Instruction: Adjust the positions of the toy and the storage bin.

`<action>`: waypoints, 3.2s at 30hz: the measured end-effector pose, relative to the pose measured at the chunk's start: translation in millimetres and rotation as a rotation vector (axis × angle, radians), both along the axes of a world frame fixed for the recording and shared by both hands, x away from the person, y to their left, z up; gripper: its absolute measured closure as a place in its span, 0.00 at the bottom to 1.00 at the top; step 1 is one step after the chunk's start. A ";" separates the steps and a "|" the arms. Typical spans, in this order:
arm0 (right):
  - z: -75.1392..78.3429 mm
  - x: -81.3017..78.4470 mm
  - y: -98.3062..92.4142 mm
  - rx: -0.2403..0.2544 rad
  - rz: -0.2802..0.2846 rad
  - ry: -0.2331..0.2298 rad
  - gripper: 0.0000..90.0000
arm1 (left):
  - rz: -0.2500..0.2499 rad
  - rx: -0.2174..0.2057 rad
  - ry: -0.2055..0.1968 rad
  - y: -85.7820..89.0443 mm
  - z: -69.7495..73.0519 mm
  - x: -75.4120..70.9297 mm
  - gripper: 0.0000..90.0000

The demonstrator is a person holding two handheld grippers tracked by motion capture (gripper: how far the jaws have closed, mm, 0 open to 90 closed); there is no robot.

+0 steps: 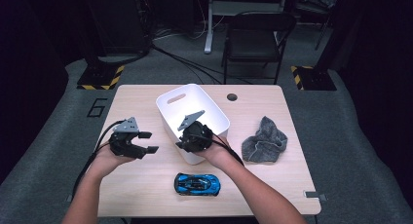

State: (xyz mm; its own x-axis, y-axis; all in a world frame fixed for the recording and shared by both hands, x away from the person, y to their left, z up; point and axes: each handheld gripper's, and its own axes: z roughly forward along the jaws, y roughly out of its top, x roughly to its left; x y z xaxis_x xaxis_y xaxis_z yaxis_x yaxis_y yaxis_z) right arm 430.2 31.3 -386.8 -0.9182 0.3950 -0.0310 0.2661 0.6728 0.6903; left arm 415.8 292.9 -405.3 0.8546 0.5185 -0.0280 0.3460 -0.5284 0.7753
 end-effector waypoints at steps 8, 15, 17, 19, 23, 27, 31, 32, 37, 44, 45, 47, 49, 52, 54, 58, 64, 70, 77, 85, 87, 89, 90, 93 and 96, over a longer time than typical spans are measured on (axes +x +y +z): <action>0.2 -3.6 -22.0 -0.017 0.000 -0.047 0.89 | -0.023 0.014 -0.020 -4.0 -1.6 -9.6 0.39; -1.0 -4.1 -54.7 -0.003 -0.041 -0.054 0.96 | -0.043 0.042 -0.028 -9.2 -4.4 -15.4 0.39; -1.5 -7.3 -62.5 0.007 -0.045 -0.059 0.96 | -0.046 0.043 -0.020 -10.9 -7.1 -16.1 0.39; -2.0 -10.6 -67.0 0.011 -0.047 -0.064 0.96 | -0.046 0.044 -0.016 -12.3 -10.1 -15.4 0.39; -2.1 -18.8 -75.5 0.007 -0.033 -0.073 0.96 | -0.053 0.042 -0.001 -14.3 -13.4 -14.4 0.39; -1.8 -26.3 -86.3 0.003 -0.024 -0.074 0.96 | -0.063 0.038 0.003 -16.1 -15.8 -15.3 0.40; -1.8 -32.0 -95.3 0.009 -0.026 -0.065 0.95 | -0.074 0.031 0.006 -17.3 -16.9 -16.6 0.41; -1.9 -33.5 -96.5 0.012 -0.027 -0.060 0.95 | -0.078 0.033 0.003 -17.7 -17.1 -17.1 0.41; -1.2 -36.8 -100.1 0.023 -0.035 -0.066 0.80 | -0.103 0.024 0.019 -21.2 -20.3 -20.3 0.41; 17.0 -45.9 -107.6 0.105 -0.060 -0.103 0.56 | -0.144 0.040 0.034 -29.6 -27.7 -26.0 0.39; 18.3 -48.0 -107.5 0.109 -0.054 -0.102 0.55 | -0.152 0.038 0.038 -30.9 -28.6 -27.1 0.39; 19.3 -54.5 -105.9 0.123 -0.013 -0.097 0.53 | -0.167 0.035 0.043 -34.3 -31.2 -30.2 0.37; 17.0 -60.9 -103.3 0.122 0.025 -0.102 0.51 | -0.177 0.035 0.045 -37.3 -34.4 -33.1 0.34; 8.3 -71.6 -97.4 0.115 0.075 -0.079 0.48 | -0.197 0.038 0.054 -42.7 -40.1 -37.6 0.31; 0.1 -76.6 -92.5 0.110 0.103 -0.063 0.44 | -0.220 0.031 0.060 -46.9 -45.1 -40.6 0.30; -20.4 -79.4 -84.6 0.083 0.166 -0.030 0.37 | -0.266 0.054 0.081 -55.7 -56.4 -44.5 0.28; -48.2 -75.8 -80.6 0.069 0.210 0.022 0.27 | -0.274 0.055 0.089 -64.6 -70.6 -44.9 0.23; -72.3 -75.8 -78.4 0.029 0.261 0.012 0.16 | -0.297 0.054 0.087 -73.3 -81.9 -46.6 0.18; -89.9 -73.9 -74.1 -0.015 0.289 -0.002 0.16 | -0.331 0.056 0.110 -81.0 -91.3 -44.9 0.17; -102.7 -69.8 -70.3 -0.061 0.290 -0.007 0.16 | -0.354 0.077 0.123 -95.7 -101.3 -43.5 0.17; -105.1 -69.4 -70.0 -0.069 0.297 -0.005 0.16 | -0.359 0.079 0.127 -97.3 -104.0 -42.8 0.17; -107.6 -69.2 -69.0 -0.077 0.302 -0.017 0.16 | -0.358 0.089 0.134 -97.8 -106.5 -42.5 0.17; -108.3 -70.3 -68.7 -0.077 0.297 -0.017 0.16 | -0.362 0.094 0.125 -97.9 -107.1 -42.1 0.17; -110.0 -68.6 -66.9 -0.080 0.290 -0.021 0.16 | -0.372 0.088 0.133 -99.4 -109.1 -41.7 0.18; -110.4 -69.5 -65.4 -0.084 0.291 -0.020 0.13 | -0.372 0.113 0.109 -99.2 -109.1 -42.0 0.21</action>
State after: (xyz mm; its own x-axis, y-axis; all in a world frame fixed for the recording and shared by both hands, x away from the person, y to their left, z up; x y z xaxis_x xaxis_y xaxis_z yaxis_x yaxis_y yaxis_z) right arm 360.8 -34.0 -497.3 -0.9913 0.1110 -0.0713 0.0412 0.7739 0.6320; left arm 373.8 193.7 -514.4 0.9797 0.1796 -0.0891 0.1921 -0.7129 0.6745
